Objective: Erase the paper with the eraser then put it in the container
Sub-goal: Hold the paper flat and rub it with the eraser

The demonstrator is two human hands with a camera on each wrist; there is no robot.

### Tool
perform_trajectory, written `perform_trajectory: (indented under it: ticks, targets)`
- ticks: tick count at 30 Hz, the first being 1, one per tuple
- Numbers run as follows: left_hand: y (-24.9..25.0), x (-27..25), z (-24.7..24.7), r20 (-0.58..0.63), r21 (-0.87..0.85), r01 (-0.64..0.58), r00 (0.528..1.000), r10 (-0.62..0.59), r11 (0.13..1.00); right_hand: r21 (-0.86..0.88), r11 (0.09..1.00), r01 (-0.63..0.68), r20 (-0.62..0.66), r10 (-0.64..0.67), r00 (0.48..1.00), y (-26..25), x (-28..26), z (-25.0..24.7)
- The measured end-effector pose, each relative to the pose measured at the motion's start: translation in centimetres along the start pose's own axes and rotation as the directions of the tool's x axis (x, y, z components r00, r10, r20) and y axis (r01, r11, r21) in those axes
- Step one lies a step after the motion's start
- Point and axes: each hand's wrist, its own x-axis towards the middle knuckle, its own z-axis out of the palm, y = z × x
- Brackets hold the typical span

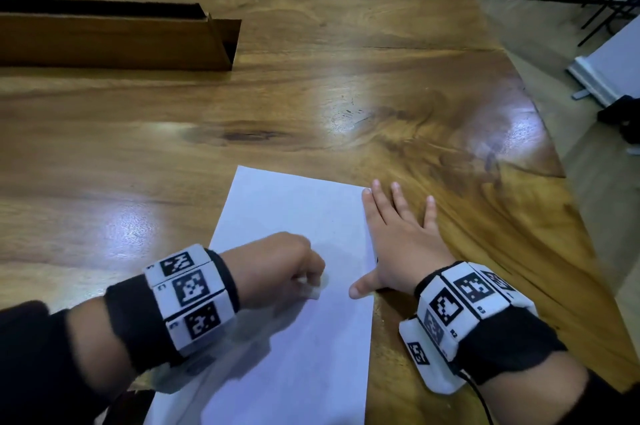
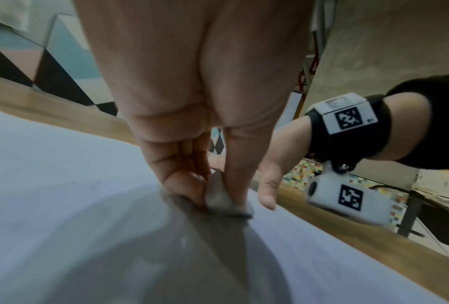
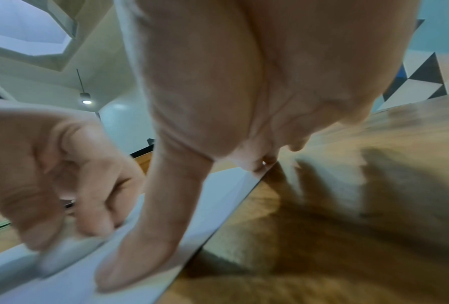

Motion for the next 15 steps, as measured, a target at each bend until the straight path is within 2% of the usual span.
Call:
perform_trajectory:
  ticks: [2, 5, 7, 8, 10, 12, 14, 15]
  targets:
    - [-0.5, 0.0, -0.4, -0.011, -0.043, 0.006, 1.0, -0.007, 0.999, 0.006, 1.0, 0.001, -0.007, -0.001, 1.0, 0.1, 0.0, 0.1]
    - [-2.0, -1.1, -1.4, -0.168, -0.119, 0.089, 0.98, -0.109, 0.989, 0.029, 1.0, 0.013, -0.021, -0.012, 1.0, 0.3, 0.1, 0.3]
    - [-3.1, -2.2, -1.2, -0.252, -0.101, 0.122, 0.957, -0.144, 0.987, 0.034, 0.999, 0.021, -0.027, -0.02, 0.999, 0.4, 0.2, 0.4]
    - [-3.5, -2.6, -0.8, -0.281, -0.163, 0.12, 0.946, -0.163, 0.979, 0.033, 0.999, 0.022, -0.026, -0.021, 0.999, 0.4, 0.2, 0.4]
    - [-4.2, -3.6, 0.3, -0.282, -0.346, 0.115, 0.934, -0.22, 0.931, 0.032, 0.999, 0.018, -0.022, -0.017, 1.0, 0.6, 0.3, 0.3]
    - [-4.2, -4.8, 1.5, -0.212, -0.476, 0.144, 0.939, -0.272, 0.867, 0.027, 1.0, 0.012, -0.014, -0.012, 1.0, 0.9, 0.3, 0.2]
    - [-4.2, -5.5, 2.3, -0.229, -0.367, 0.052, 0.963, -0.145, 0.929, 0.024, 1.0, -0.003, -0.006, 0.003, 1.0, 1.6, 0.4, 0.1]
    - [-4.2, -5.3, 2.4, -0.254, -0.261, 0.057, 0.959, -0.126, 0.964, 0.026, 1.0, -0.013, -0.002, 0.014, 1.0, 2.0, 0.4, 0.0]
